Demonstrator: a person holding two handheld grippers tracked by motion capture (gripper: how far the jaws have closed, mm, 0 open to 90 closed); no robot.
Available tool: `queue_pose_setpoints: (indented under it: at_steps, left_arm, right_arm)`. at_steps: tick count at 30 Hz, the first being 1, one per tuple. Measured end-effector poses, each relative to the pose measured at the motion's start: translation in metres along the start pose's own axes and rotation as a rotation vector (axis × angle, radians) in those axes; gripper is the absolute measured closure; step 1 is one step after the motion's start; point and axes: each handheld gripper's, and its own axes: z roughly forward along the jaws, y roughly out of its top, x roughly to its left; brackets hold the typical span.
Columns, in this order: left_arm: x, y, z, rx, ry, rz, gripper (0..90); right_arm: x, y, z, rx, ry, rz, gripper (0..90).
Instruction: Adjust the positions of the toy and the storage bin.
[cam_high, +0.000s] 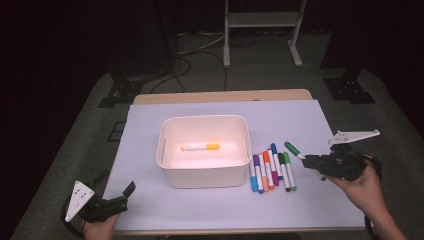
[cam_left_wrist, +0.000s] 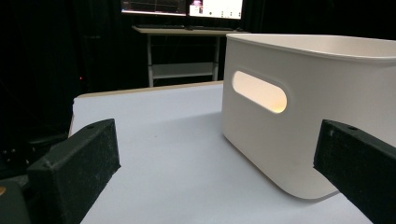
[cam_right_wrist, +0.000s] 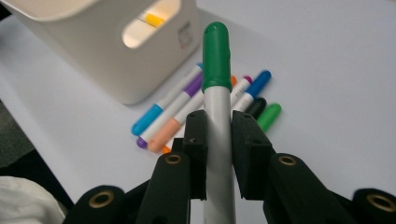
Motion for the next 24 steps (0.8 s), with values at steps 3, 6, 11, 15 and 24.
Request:
queue_pose_setpoints:
  at_steps: [3, 6, 11, 15, 24]
  left_arm:
    - [0.000, 0.000, 0.000, -0.001, 0.000, 0.001, 0.0]
    - [0.000, 0.000, 0.000, 0.000, 0.000, 0.001, 0.0]
    - [0.000, 0.000, 0.000, 0.012, -0.001, 0.010, 0.0]
    - [0.000, -0.001, 0.001, 0.017, -0.002, 0.012, 0.0]
    - [0.000, -0.001, 0.002, 0.023, -0.010, 0.012, 0.0]
  right_arm:
    - [0.009, 0.013, -0.004, -0.010, 0.031, -0.022, 75.7]
    - [0.017, 0.028, -0.009, -0.023, 0.064, -0.046, 75.7]
    - [0.030, 0.053, -0.014, -0.031, 0.111, -0.086, 75.8]
    - [0.041, 0.071, -0.013, -0.031, 0.145, -0.124, 75.7]
    - [0.066, 0.104, 0.001, -0.015, 0.215, -0.194, 75.8]
